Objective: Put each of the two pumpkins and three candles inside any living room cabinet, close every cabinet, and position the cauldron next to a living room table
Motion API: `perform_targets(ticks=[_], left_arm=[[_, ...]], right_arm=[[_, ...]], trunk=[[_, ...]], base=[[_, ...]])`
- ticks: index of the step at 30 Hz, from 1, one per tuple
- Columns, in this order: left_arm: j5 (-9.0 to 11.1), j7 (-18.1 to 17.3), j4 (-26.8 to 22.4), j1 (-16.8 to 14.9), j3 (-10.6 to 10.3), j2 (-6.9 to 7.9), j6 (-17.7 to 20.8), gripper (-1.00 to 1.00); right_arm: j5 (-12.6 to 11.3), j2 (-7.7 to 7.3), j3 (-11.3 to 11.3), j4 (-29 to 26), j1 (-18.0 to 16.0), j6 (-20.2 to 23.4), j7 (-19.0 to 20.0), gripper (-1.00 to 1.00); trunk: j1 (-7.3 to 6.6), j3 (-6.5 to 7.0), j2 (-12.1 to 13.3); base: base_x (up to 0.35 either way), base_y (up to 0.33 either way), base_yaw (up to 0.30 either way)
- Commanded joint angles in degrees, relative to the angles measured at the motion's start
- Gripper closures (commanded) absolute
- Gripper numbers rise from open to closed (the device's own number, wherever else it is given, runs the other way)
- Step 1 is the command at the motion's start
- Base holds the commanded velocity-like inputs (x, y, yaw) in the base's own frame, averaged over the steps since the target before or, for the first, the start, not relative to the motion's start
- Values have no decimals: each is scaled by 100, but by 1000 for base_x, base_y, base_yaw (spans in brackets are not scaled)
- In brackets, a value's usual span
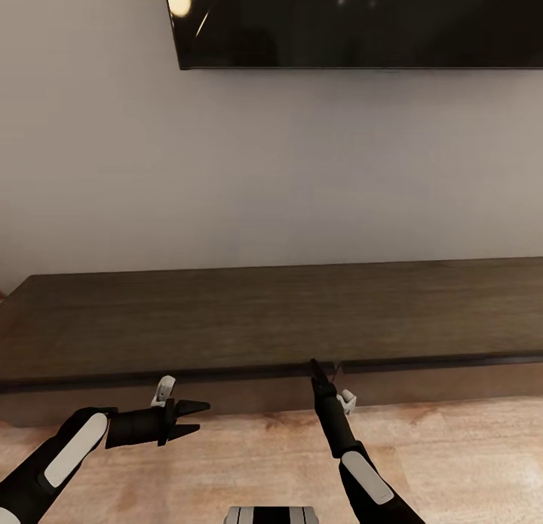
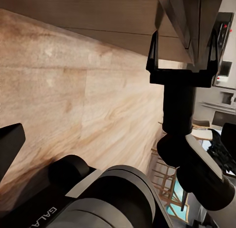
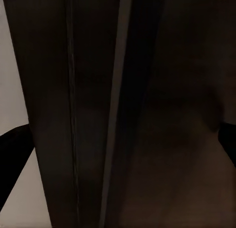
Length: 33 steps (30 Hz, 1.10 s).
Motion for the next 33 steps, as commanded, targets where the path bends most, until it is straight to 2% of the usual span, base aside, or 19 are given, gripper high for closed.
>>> perform_targets(ticks=[1,33], left_arm=[[5,-19,4,-5,-12,4,16,-100],[4,-19,4,-5,-12,4,17,-100]], right_arm=[[-58,-4,41,0,-10,-50,13,100],[-66,-4,41,0,-10,-41,3,100]], trunk=[[-1,-3,-2],[-1,-3,-2]], base=[[0,0,0],[-21,0,0]])
